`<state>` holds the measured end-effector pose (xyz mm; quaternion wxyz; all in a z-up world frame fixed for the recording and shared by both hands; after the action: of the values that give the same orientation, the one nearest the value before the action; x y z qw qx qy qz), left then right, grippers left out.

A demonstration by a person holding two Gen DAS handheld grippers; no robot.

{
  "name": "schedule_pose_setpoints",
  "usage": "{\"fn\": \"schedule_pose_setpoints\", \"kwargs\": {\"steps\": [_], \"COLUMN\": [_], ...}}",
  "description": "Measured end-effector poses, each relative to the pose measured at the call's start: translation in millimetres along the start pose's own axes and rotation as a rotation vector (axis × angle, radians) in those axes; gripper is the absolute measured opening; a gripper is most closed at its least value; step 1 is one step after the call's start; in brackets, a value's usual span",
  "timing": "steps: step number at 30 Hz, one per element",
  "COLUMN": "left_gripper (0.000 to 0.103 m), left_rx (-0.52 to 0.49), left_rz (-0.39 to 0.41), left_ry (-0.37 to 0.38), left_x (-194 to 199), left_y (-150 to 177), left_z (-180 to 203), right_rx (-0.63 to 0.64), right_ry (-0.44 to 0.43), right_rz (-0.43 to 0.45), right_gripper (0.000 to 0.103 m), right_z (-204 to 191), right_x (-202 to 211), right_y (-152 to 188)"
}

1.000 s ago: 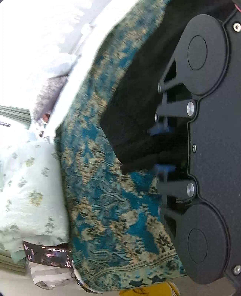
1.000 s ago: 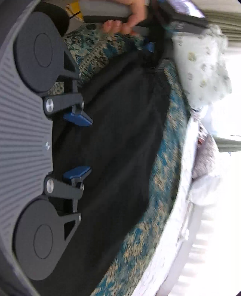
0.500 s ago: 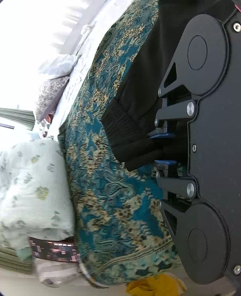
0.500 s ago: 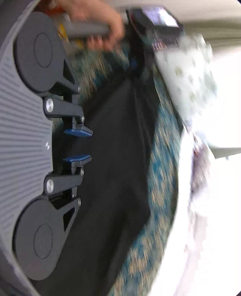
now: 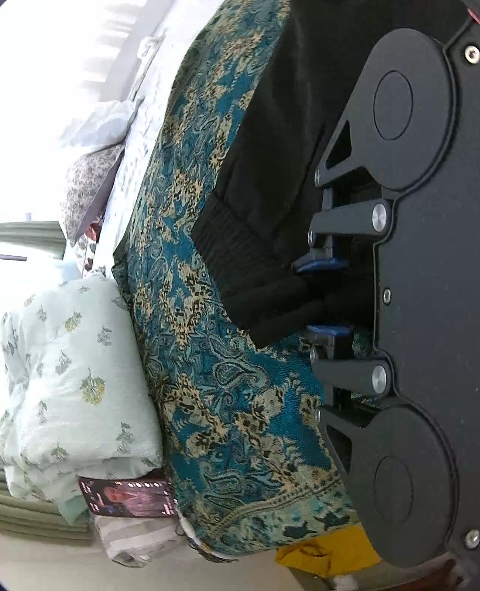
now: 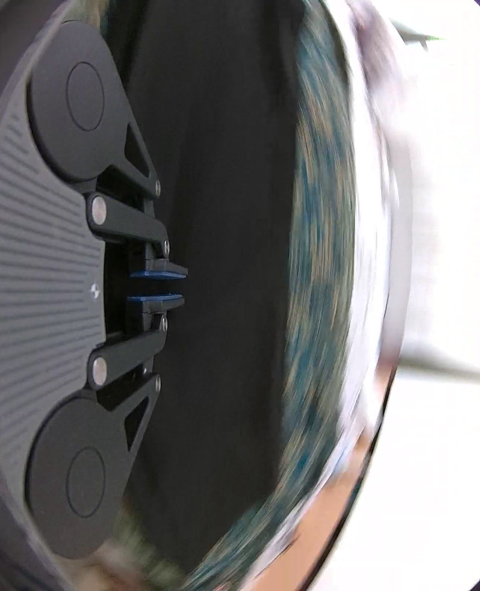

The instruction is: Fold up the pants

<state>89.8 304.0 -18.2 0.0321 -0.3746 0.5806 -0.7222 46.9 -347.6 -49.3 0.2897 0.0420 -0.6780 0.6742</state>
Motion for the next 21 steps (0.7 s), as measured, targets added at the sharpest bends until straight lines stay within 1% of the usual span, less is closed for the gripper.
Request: {"fn": "schedule_pose_setpoints", "kwargs": {"steps": [1, 2, 3, 4, 6, 7, 8, 11, 12, 13, 14, 16, 17, 21], "left_gripper": [0.039, 0.048, 0.052, 0.055, 0.055, 0.057, 0.061, 0.071, 0.072, 0.073, 0.075, 0.077, 0.078, 0.078], "left_rx": [0.024, 0.051, 0.072, 0.086, 0.090, 0.085, 0.075, 0.020, -0.001, -0.025, -0.046, -0.090, -0.112, -0.196], "left_rz": [0.001, 0.012, 0.024, 0.038, 0.070, 0.084, 0.097, 0.135, 0.141, 0.144, 0.141, 0.129, 0.118, 0.061], "left_ry": [-0.009, -0.031, -0.056, -0.078, -0.088, -0.083, -0.072, -0.004, 0.024, 0.056, 0.084, 0.139, 0.165, 0.248], "left_x": [1.1, 3.2, 5.7, 8.8, 16.9, 20.9, 25.4, 41.7, 47.4, 53.9, 58.9, 69.0, 72.2, 85.4], "left_y": [-0.6, -1.8, -3.4, -6.1, -14.1, -18.9, -22.6, -32.1, -32.7, -32.1, -30.4, -24.3, -19.9, 6.5], "left_z": [-1.5, -4.1, -7.2, -8.5, -4.2, 0.6, 6.4, 34.7, 45.4, 57.5, 68.3, 90.6, 101.5, 139.9], "right_rx": [-0.058, -0.118, -0.182, -0.230, -0.292, -0.323, -0.353, -0.453, -0.476, -0.492, -0.505, -0.515, -0.507, -0.505], "right_ry": [0.055, 0.111, 0.164, 0.212, 0.290, 0.317, 0.328, 0.337, 0.343, 0.344, 0.344, 0.335, 0.328, 0.315], "right_rz": [-0.004, 0.007, 0.040, 0.071, 0.118, 0.134, 0.137, 0.134, 0.132, 0.130, 0.127, 0.137, 0.148, 0.155], "right_gripper": [0.025, 0.026, 0.028, 0.035, 0.036, 0.038, 0.044, 0.048, 0.050, 0.055, 0.058, 0.061, 0.065, 0.068], "right_z": [27.4, 54.4, 80.6, 101.3, 134.6, 148.8, 159.4, 184.2, 189.4, 193.5, 196.7, 197.1, 196.6, 198.6], "right_x": [-1.5, -0.1, 4.9, 9.6, 16.8, 18.8, 18.9, 13.3, 12.9, 9.4, 3.8, -4.2, -6.3, -16.3], "right_y": [-1.9, -4.5, -7.0, -9.3, -10.9, -10.8, -9.7, -3.5, -0.3, 2.3, 4.7, 7.5, 6.2, 0.2]}}
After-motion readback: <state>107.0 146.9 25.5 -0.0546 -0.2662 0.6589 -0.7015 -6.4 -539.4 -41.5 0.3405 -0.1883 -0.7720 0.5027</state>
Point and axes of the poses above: each gripper's, at about its wrist camera, not at the fingertips, and x roughly against the way its jaws point, z to its right, y to its underside, the point moved 8 cm from there along -x, roughly the way its jaws point, and after that the axes turned 8 degrees about z, right-handed, at the moved point
